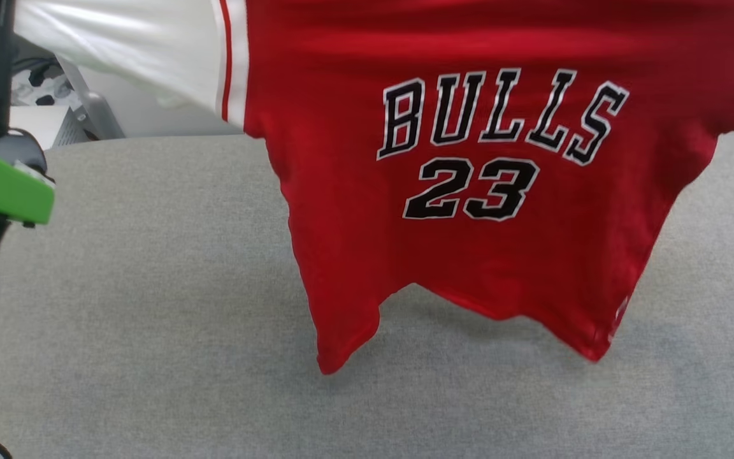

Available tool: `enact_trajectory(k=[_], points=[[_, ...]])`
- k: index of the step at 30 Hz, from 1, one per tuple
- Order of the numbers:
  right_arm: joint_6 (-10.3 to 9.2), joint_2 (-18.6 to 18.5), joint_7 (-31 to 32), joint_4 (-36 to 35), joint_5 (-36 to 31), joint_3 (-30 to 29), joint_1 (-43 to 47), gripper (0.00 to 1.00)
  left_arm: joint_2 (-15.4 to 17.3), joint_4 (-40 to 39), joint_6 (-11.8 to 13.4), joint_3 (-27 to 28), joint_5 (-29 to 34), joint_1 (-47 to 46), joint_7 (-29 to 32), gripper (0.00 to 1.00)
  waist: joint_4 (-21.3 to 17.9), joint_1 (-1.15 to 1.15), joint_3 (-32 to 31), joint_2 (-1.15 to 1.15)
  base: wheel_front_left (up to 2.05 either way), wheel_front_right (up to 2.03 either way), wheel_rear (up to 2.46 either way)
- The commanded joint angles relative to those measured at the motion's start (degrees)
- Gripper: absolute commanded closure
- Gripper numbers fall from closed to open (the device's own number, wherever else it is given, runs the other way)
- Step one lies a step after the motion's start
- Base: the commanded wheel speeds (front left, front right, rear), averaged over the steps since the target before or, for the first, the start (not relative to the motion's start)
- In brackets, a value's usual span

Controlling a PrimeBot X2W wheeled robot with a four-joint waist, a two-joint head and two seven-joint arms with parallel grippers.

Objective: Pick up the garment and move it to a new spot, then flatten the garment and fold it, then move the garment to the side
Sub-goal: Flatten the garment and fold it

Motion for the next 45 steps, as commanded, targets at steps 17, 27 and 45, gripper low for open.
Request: enact_trajectory(k=[17, 27, 45], points=[[-0.14, 0.1, -12.0, 11.0, -4.7, 3.3, -21.0, 1.0, 5.2, 14.9, -7.4, -4.4, 0.3, -26.5, 3.3, 1.0, -0.3, 0.0, 18.7, 0.0, 0.0, 0.0, 0.0], [-0.14, 4.8, -20.0, 23.7, -12.7, 8.0, -41.2, 1.0, 5.2, 30.0, -10.5, -7.8, 5.1, -49.6, -1.1, 1.0, -1.2, 0.0, 31.0, 0.0, 0.0, 0.0, 0.0], [-0.14, 15.9, -38.2, 46.5, -29.4, 1.1, -63.9, 1.0, -1.6, 58.0, -12.2, -13.0, 11.3, -74.8, -19.9, 1.0, -0.2, 0.0, 40.0, 0.0, 0.0, 0.0, 0.0]])
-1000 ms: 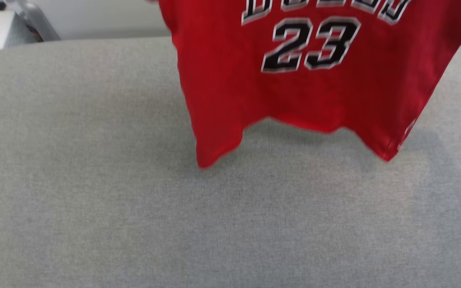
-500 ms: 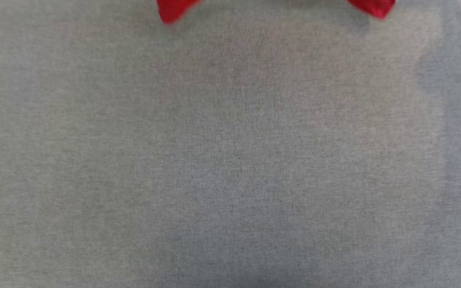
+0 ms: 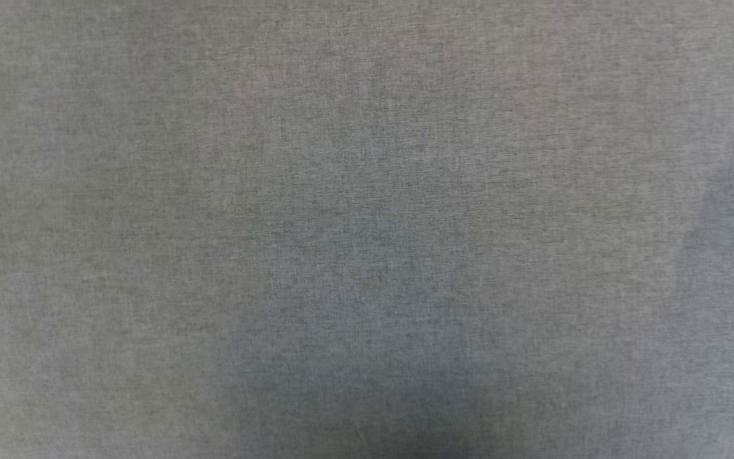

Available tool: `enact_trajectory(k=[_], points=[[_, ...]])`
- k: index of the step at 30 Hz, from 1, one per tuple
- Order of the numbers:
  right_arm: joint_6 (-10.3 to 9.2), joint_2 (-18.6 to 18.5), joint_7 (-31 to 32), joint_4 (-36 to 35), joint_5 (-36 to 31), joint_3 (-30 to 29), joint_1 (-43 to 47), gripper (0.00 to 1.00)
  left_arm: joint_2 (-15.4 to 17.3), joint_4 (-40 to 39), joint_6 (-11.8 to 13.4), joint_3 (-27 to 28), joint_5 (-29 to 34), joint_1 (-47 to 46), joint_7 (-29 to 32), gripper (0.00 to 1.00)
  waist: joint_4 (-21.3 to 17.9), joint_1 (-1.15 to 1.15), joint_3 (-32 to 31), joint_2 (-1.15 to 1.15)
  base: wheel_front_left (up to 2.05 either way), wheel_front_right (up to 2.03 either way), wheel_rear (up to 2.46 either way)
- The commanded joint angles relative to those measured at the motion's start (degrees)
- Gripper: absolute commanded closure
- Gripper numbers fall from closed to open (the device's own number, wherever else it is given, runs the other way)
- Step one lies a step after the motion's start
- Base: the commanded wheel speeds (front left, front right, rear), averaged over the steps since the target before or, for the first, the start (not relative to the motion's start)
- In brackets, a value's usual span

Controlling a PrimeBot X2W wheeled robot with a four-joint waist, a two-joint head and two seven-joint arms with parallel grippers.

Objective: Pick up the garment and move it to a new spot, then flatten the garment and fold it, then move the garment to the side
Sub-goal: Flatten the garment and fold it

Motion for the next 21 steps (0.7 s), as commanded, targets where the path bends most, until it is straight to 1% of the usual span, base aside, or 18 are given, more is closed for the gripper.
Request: enact_trajectory(k=[1, 5, 8, 12, 15, 21], points=[[-0.56, -0.7, -1.9, 0.8, -0.8, -0.6, -0.6, 1.0, 0.6, 1.5, 0.1, 0.2, -0.5, -0.2, -1.1, 1.0, 0.7, -0.02, 0.7, 0.0, 0.0, 0.0, 0.0], [-0.56, -0.1, -4.9, 1.7, -0.9, -0.8, 0.0, 1.0, -1.3, 3.6, -0.3, -0.2, -2.7, 1.4, -5.1, 1.0, 1.3, -0.02, 1.1, 0.0, 0.0, 0.0, 0.0], [-0.56, 0.2, -5.8, 1.9, -0.4, -0.2, 1.5, 1.0, -2.3, 4.6, -0.5, -1.4, -4.0, 3.7, -7.2, 1.0, 1.6, -0.02, 1.2, 0.0, 0.0, 0.0, 0.0], [-0.56, 0.5, -6.3, 1.5, 0.7, 1.5, 5.7, 1.0, -3.7, 5.1, -0.5, -3.3, -6.1, 8.6, -9.3, 1.0, 2.0, -0.02, 0.6, 0.0, 0.0, 0.0, 0.0], [-0.56, 0.5, -6.4, 0.0, 2.3, 2.3, 10.7, 1.0, -4.6, 4.8, -0.6, -5.3, -8.4, 13.9, -10.4, 1.0, 2.4, -0.02, -0.9, 0.0, 0.0, 0.0, 0.0], [-0.56, -0.6, -6.4, -4.5, 5.8, 4.0, 24.2, 1.0, -5.9, 4.7, -0.6, -9.3, -12.1, 24.9, -11.5, 1.0, 3.2, -0.02, -5.5, 0.0, 0.0, 0.0, 0.0]])
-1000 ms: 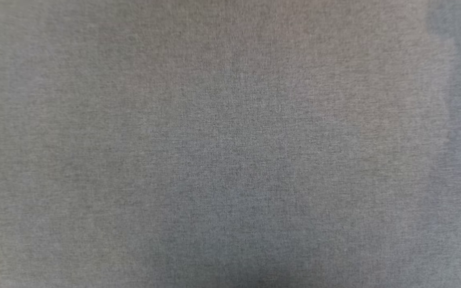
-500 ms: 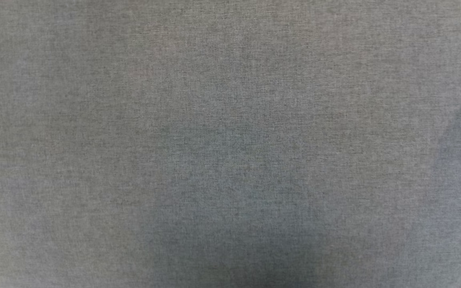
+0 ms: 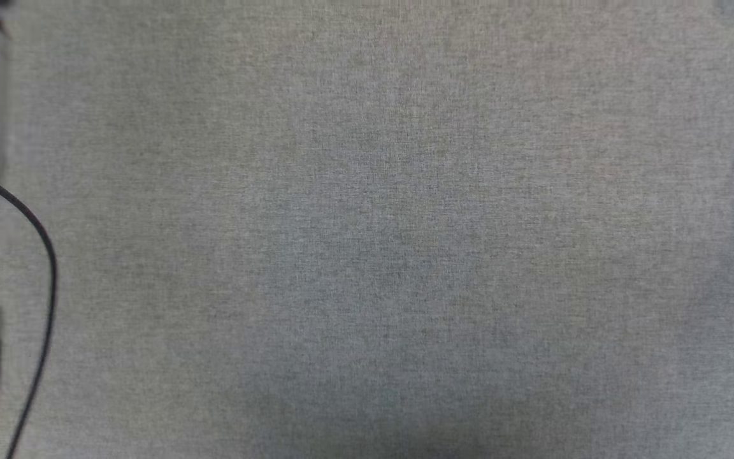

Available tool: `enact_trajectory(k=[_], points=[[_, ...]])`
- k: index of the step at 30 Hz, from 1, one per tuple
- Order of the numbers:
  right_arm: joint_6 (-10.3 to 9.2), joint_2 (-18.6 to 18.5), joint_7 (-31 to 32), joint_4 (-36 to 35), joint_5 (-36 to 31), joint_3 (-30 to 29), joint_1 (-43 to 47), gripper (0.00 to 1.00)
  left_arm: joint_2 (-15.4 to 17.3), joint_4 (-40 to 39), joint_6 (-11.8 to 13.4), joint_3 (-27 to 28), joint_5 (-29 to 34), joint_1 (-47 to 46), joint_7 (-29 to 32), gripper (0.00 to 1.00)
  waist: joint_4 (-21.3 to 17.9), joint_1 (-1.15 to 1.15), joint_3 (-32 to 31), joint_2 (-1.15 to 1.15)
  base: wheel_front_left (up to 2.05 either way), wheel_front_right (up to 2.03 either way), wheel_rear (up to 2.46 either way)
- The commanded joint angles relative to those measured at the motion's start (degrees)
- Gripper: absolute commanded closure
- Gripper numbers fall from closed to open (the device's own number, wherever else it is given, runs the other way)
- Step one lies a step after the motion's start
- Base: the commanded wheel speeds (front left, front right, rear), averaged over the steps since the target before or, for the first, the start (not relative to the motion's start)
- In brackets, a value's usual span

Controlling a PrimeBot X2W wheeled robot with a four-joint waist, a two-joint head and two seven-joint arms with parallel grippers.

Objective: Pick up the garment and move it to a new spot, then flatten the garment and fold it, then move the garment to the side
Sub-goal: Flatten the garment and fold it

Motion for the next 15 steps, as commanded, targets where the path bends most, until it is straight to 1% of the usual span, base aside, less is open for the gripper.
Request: enact_trajectory(k=[1, 7, 15], points=[[-0.47, -0.8, -0.5, -0.8, 1.2, 0.2, 3.3, 1.0, -0.6, 0.0, -0.1, -0.8, -1.2, 3.0, -0.6, 1.0, 0.7, -0.01, -3.4, 0.0, 0.0, 0.0, 0.0], [-0.47, -1.8, -0.5, -2.8, 5.9, 2.4, 16.8, 1.0, -1.7, 0.5, -0.1, -5.3, -5.6, 14.4, -0.1, 1.0, 1.1, -0.01, -9.5, 0.0, 0.0, 0.0, 0.0], [-0.47, -3.4, -0.5, -6.3, 11.7, 5.4, 33.0, 1.0, -0.7, -0.2, -0.1, -9.8, -10.9, 28.3, 1.0, 1.0, 0.8, -0.01, -17.0, 0.0, 0.0, 0.0, 0.0]])
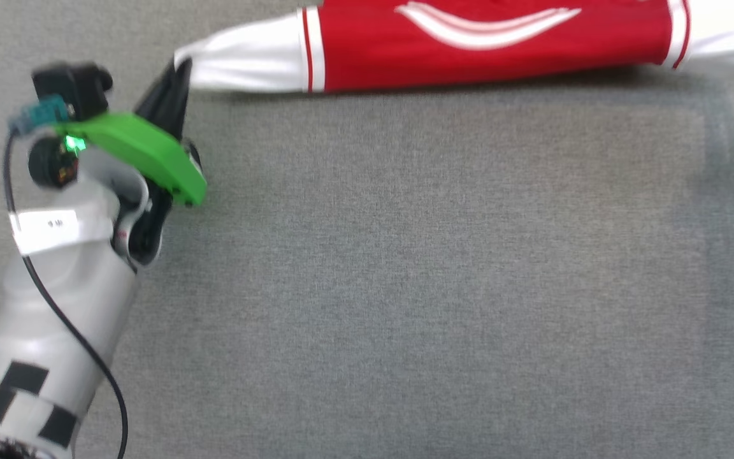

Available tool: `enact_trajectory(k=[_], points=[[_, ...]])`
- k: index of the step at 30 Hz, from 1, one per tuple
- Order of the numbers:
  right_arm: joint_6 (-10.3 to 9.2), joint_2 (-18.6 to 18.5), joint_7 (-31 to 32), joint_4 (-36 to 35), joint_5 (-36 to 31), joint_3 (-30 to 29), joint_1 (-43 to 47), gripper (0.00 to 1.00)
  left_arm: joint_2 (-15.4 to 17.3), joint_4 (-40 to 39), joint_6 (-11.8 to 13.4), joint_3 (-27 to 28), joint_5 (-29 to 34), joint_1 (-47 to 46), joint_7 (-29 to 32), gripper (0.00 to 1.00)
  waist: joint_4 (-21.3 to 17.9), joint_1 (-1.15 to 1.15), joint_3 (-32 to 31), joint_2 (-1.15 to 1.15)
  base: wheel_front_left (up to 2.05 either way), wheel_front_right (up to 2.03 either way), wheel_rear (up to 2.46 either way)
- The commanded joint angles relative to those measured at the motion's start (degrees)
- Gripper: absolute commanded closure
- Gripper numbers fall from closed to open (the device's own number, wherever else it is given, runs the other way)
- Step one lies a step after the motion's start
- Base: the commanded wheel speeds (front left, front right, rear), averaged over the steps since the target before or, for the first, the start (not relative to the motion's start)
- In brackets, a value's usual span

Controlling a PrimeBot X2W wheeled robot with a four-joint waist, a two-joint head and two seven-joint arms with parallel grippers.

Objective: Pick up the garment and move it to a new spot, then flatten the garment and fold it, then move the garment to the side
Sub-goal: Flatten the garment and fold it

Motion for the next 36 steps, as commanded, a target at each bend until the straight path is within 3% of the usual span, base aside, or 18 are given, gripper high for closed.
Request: enact_trajectory(k=[1, 7, 10, 20, 31, 36], points=[[-0.46, -0.4, -0.5, -0.8, 1.2, 0.4, 2.8, 1.0, 0.7, -0.3, -0.1, -0.5, -1.0, 2.6, 0.3, 1.0, 0.0, 0.0, -5.2, 0.0, 0.0, 0.0, 0.0], [-0.46, -3.4, -0.5, -5.5, 3.4, 5.1, 14.2, 1.0, 2.5, -2.1, -0.1, -3.0, -3.6, 11.0, 1.5, 1.0, 0.1, 0.0, -9.6, 0.0, 0.0, 0.0, 0.0], [-0.46, -6.2, -0.5, -7.9, 0.9, 7.2, 19.0, 1.0, 3.7, -2.4, -0.1, -4.0, -4.1, 14.7, 1.5, 1.0, 0.2, 0.0, -11.4, 0.0, 0.0, 0.0, 0.0], [-0.46, -7.0, -0.5, -9.3, -0.9, 4.3, 29.2, 1.0, 4.9, -3.7, 0.5, -6.0, -4.5, 22.7, 1.4, 1.0, 0.5, 0.0, -16.0, 0.0, 0.0, 0.0, 0.0], [-0.46, -8.7, 5.4, -12.8, 11.0, 8.1, 39.5, 1.0, 8.5, -13.0, 0.1, -10.4, -7.5, 34.0, 7.9, 1.0, 0.9, 0.0, -21.8, 0.0, 0.0, 0.0, 0.0], [-0.46, -10.8, 9.7, -16.9, 17.2, 8.2, 45.6, 1.0, 11.1, -18.9, 1.5, -11.5, -9.1, 38.7, 11.9, 1.0, 1.5, 0.0, -23.8, 0.0, 0.0, 0.0, 0.0]])
